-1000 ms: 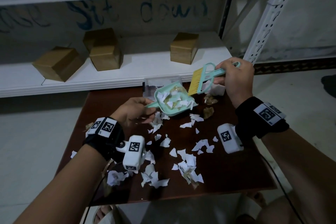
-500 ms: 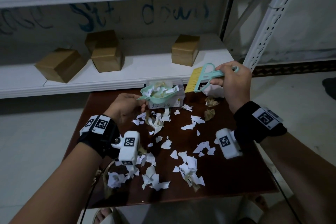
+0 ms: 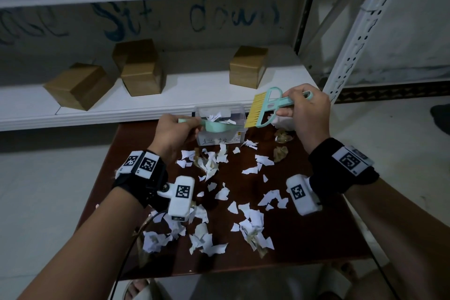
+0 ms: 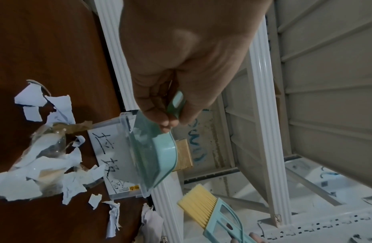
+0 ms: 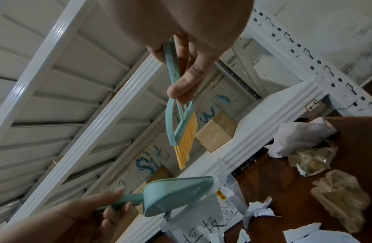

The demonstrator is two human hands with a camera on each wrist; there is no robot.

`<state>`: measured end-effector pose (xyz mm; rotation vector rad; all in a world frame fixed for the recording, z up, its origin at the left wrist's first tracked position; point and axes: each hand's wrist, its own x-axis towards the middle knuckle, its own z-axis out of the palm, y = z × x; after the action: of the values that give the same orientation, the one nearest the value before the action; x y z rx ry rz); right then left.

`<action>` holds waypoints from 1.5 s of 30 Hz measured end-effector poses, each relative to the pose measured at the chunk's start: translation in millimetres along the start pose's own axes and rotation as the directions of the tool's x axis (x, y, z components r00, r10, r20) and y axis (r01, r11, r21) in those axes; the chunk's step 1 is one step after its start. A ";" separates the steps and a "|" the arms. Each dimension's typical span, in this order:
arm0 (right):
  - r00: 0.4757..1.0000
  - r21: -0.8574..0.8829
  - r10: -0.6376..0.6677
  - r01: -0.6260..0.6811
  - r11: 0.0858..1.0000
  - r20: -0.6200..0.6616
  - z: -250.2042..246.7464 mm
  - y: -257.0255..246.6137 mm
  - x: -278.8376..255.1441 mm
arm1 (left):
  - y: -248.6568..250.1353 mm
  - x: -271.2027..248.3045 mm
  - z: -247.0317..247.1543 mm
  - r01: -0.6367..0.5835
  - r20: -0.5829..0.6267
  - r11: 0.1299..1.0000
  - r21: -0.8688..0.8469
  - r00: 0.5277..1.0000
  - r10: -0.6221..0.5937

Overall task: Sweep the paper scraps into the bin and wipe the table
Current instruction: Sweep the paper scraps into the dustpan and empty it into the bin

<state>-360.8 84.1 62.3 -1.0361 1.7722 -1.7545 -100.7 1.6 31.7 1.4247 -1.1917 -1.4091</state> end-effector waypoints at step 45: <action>0.825 -0.756 0.141 0.416 0.505 0.548 0.2 50.6 5.5 | -20.4 -11.9 -15.5 0.133 0.435 0.915 0.382 0.847 -0.305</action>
<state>-374.3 75.6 14.0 -1.8887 2.1633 -0.3430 -82.8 17.0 16.2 1.5235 -1.6998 -1.8728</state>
